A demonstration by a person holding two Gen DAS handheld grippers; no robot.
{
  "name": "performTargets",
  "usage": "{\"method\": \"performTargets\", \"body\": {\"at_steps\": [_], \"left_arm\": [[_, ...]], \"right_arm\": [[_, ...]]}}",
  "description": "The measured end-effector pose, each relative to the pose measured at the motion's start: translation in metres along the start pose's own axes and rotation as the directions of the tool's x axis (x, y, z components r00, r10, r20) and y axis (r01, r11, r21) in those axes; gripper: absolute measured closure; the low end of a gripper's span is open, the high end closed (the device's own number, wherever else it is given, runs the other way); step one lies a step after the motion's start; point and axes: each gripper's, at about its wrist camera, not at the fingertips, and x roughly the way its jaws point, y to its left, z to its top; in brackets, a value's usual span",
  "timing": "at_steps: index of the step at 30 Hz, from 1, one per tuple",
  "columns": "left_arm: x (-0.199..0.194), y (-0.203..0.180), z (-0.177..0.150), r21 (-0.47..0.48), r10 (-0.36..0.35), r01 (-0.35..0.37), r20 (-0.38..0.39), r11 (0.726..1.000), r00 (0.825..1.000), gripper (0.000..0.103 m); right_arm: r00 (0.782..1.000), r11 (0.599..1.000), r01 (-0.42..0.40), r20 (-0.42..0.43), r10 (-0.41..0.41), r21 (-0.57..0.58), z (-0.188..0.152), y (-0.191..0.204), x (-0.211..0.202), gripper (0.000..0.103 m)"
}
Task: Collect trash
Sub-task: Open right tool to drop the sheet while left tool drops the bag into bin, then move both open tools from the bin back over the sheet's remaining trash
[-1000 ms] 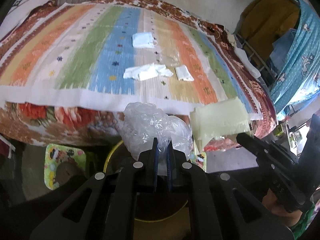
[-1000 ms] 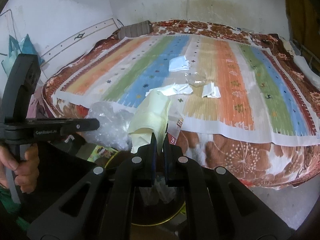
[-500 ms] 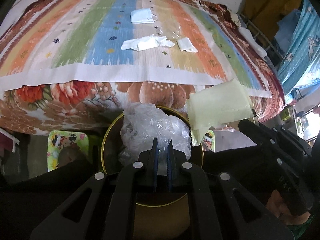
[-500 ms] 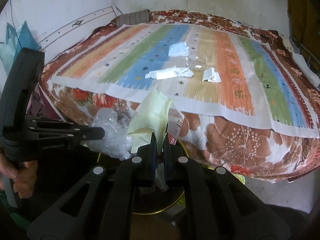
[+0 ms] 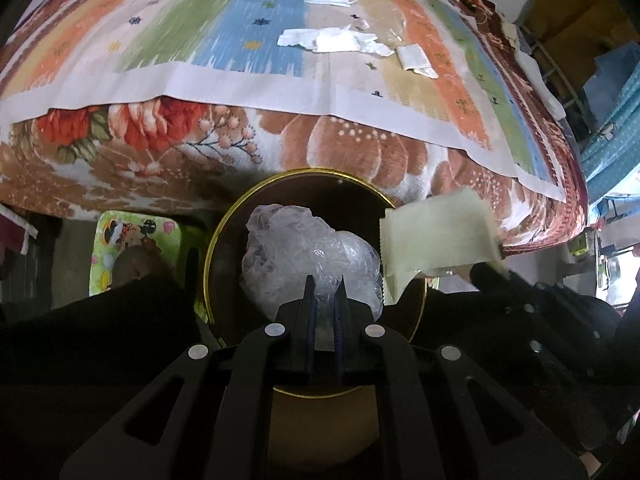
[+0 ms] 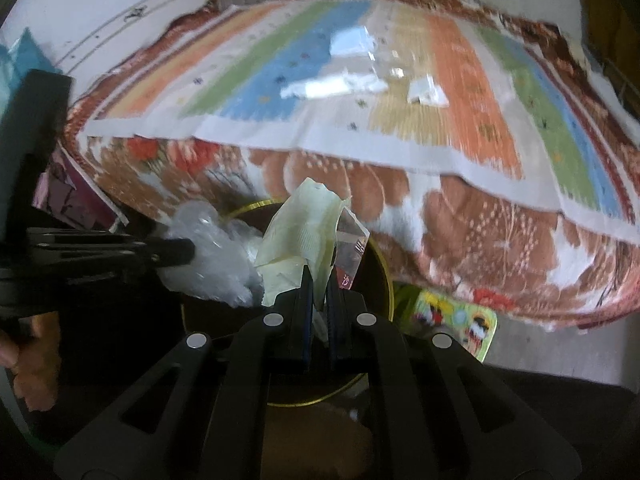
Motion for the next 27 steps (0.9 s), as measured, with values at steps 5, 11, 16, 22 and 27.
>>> {"method": "performTargets", "body": {"at_steps": [5,11,16,22,27], "left_arm": [[-0.001,0.005,0.003,-0.028,-0.003,0.004,0.007,1.000,1.000,0.071],[-0.010,0.007,0.007,-0.026,0.017,-0.015,0.049,1.000,0.999,0.060],[-0.018,0.007,0.013,-0.019,-0.013,0.014,0.067,1.000,0.998,0.046],[-0.021,0.014,0.023,-0.052,-0.055,0.058,0.052,0.997,0.997,0.038],[-0.027,0.005,0.037,0.026,-0.007,0.005,0.072,1.000,0.997,0.025]], "right_arm": [[0.997,0.997,-0.010,-0.075,0.016,0.080,-0.002,-0.011,0.019,0.076],[0.997,0.996,-0.027,-0.065,0.033,0.084,0.000,-0.010,0.017,0.063],[0.997,0.993,-0.046,-0.050,0.051,0.107,0.004,-0.014,0.014,0.055],[0.995,0.985,-0.083,-0.037,0.090,0.152,0.010,-0.026,0.011,0.048],[0.997,0.984,-0.080,0.021,0.078,0.159,0.028,-0.038,0.000,0.038]]}}
